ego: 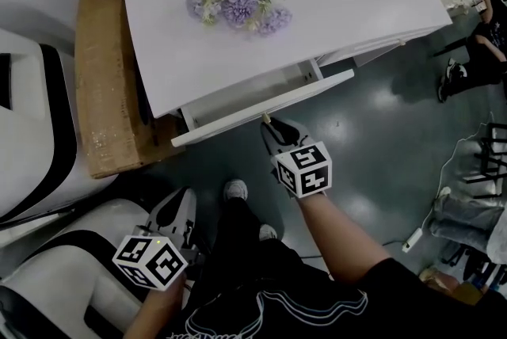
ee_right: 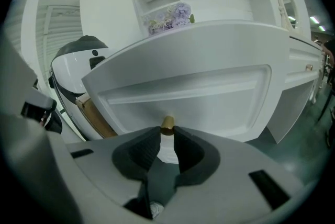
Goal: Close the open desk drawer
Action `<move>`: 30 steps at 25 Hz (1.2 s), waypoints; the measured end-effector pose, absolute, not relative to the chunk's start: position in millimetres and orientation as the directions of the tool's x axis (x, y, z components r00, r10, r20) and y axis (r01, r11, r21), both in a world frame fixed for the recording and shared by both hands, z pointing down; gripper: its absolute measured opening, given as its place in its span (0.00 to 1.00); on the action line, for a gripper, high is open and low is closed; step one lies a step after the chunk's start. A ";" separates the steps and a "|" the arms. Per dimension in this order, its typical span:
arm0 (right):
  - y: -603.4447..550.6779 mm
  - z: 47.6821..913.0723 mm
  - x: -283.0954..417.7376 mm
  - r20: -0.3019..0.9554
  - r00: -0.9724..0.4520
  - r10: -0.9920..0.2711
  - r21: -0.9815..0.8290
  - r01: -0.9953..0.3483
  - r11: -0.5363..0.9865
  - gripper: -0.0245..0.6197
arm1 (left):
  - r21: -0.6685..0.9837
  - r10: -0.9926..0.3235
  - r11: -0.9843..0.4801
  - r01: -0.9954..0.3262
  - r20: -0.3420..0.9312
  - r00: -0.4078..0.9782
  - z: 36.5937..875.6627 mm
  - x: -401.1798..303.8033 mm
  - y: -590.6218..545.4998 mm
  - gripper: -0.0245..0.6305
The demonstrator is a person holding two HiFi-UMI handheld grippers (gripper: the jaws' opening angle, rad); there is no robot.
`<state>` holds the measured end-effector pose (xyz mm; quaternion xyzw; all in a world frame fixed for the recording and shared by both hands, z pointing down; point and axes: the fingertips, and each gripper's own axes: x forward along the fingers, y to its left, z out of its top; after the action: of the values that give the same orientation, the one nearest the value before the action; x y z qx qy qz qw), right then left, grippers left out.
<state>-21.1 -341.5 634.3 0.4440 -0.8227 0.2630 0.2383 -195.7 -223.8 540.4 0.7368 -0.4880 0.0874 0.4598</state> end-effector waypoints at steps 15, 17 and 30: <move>-381.8 635.8 -32.8 0.608 -0.476 -0.635 -0.218 -0.870 0.442 0.16 | 0.589 -0.630 -0.089 -0.803 0.592 0.504 548.6 -208.7 -239.1 0.05; -387.2 635.8 -34.7 0.608 -0.475 -0.636 -0.219 -0.870 0.442 0.16 | 0.586 -0.631 -0.083 -0.806 0.595 0.498 549.1 -211.9 -240.1 0.04; -391.7 632.4 -36.0 0.609 -0.511 -0.607 -0.244 -0.849 0.469 0.19 | 0.587 -0.644 -0.091 -0.804 0.581 0.498 545.8 -208.7 -239.7 0.05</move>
<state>-36.0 -391.7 632.4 0.4402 -0.8269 0.2675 0.2256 -208.7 -239.7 545.8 0.7335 -0.4936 0.0872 0.4591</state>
